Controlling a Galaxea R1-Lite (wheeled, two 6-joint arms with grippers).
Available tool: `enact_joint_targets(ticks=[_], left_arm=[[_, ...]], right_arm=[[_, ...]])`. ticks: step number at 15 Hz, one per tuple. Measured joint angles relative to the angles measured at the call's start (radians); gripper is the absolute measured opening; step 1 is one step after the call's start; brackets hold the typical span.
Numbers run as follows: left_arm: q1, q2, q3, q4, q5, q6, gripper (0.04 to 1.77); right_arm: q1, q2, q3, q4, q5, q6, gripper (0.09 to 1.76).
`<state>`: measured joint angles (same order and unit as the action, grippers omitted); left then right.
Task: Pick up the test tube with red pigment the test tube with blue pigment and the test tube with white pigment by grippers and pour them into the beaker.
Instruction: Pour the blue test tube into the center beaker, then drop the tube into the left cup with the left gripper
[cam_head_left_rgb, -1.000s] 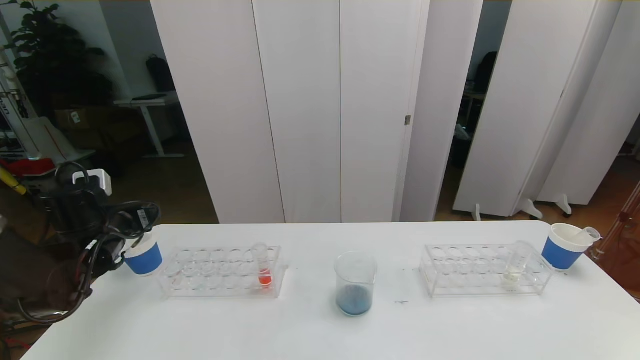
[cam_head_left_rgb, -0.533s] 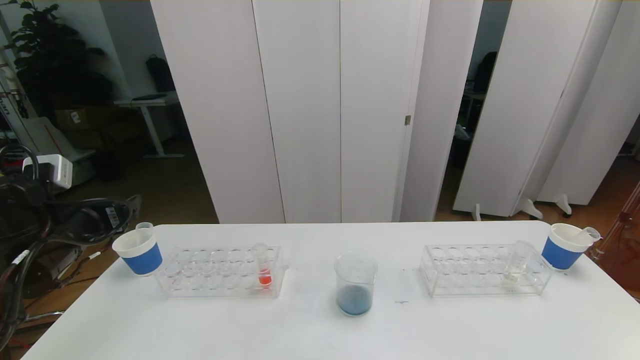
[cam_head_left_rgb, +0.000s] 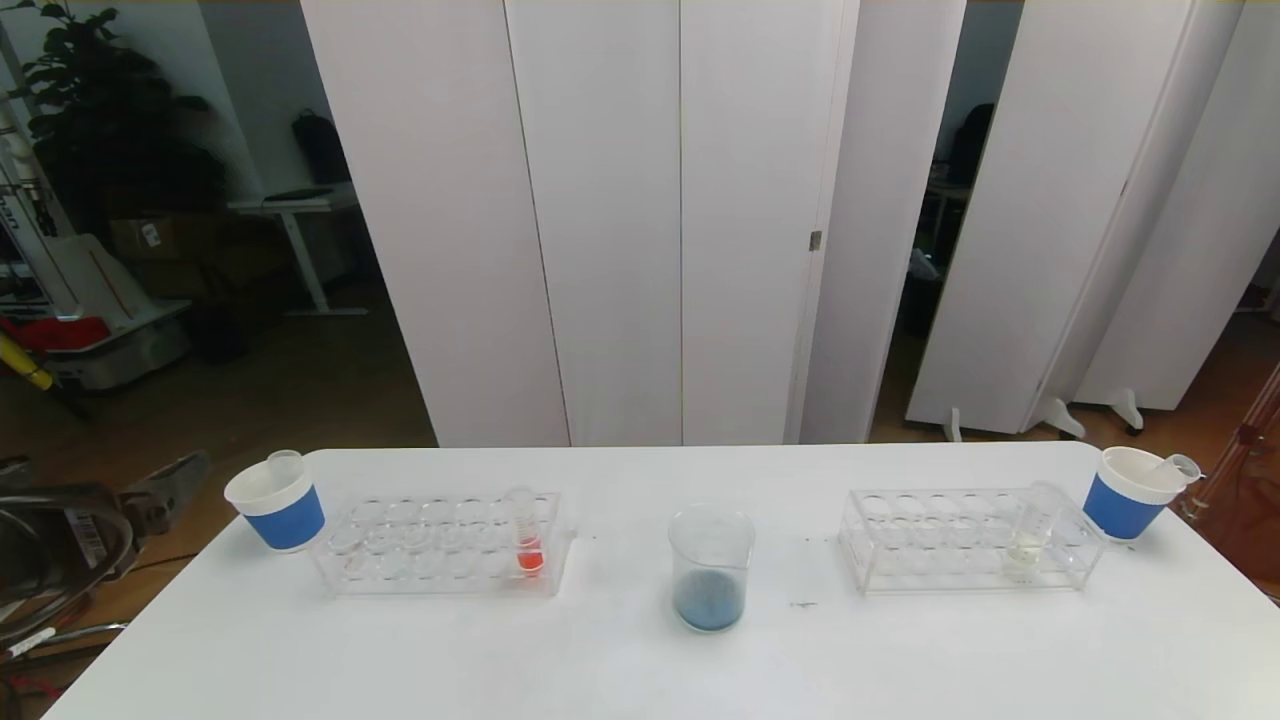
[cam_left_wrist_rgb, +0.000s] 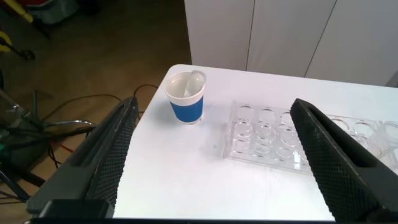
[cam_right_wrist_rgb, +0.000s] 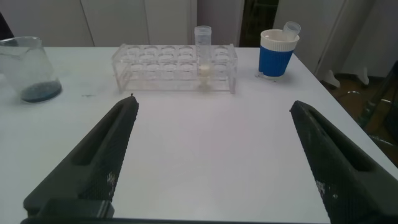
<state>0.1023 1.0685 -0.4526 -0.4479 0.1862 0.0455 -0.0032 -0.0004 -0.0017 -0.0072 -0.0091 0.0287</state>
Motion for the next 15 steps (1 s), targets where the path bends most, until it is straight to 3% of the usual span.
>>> enact_joint_targets(ticks=[7, 10, 15], left_arm=[[-0.017, -0.516, -0.024, 0.457, -0.02, 0.016, 1.75], [-0.055, -0.705, -0.033, 0.6, -0.023, 0.022, 1.75], [-0.093, -0.942, 0.011, 0.685, -0.048, 0.036, 1.75]], right_arm=[[0.0, 0.0, 0.0, 0.0, 0.0, 0.0, 1.75], [0.0, 0.0, 0.0, 0.0, 0.0, -0.001, 1.75], [0.0, 0.0, 0.0, 0.0, 0.0, 0.0, 1.75]])
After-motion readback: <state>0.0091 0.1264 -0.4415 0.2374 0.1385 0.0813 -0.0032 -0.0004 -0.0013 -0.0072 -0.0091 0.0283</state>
